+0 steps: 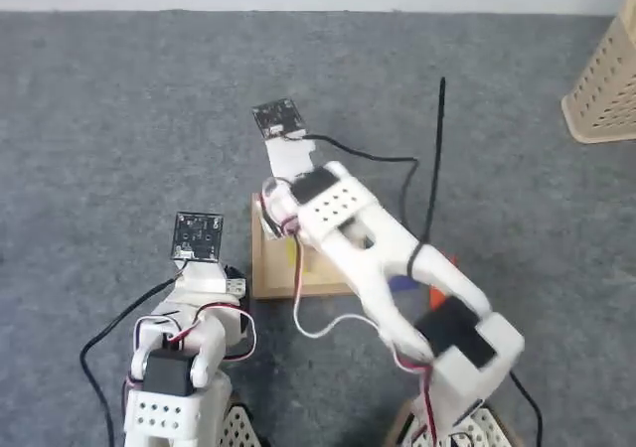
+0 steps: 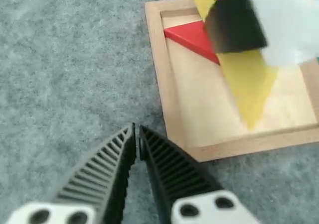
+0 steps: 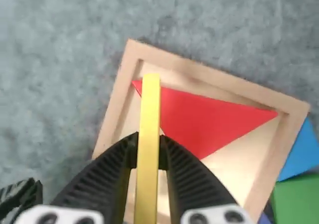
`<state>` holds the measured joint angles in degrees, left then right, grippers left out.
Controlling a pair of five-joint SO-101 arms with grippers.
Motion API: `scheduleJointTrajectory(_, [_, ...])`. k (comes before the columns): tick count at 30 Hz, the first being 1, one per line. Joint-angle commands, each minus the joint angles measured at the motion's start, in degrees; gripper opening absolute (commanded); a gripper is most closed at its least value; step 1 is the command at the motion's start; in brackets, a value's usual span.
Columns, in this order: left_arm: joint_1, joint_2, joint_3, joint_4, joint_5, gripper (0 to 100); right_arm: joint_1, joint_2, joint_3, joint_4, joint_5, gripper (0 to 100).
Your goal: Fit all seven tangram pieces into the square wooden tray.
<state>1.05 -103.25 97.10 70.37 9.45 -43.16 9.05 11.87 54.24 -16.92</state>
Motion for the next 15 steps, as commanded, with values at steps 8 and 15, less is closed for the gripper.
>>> scheduleJointTrajectory(8, [-0.09,-0.88,-0.48,-1.58,-0.09,1,-0.57,-3.21,2.02,-6.55,-12.92,0.9])
scheduleJointTrajectory(15, [0.0,-0.97,-0.48,2.11,-0.26,1,-1.19,0.84,2.02,-7.16,-15.03,0.9])
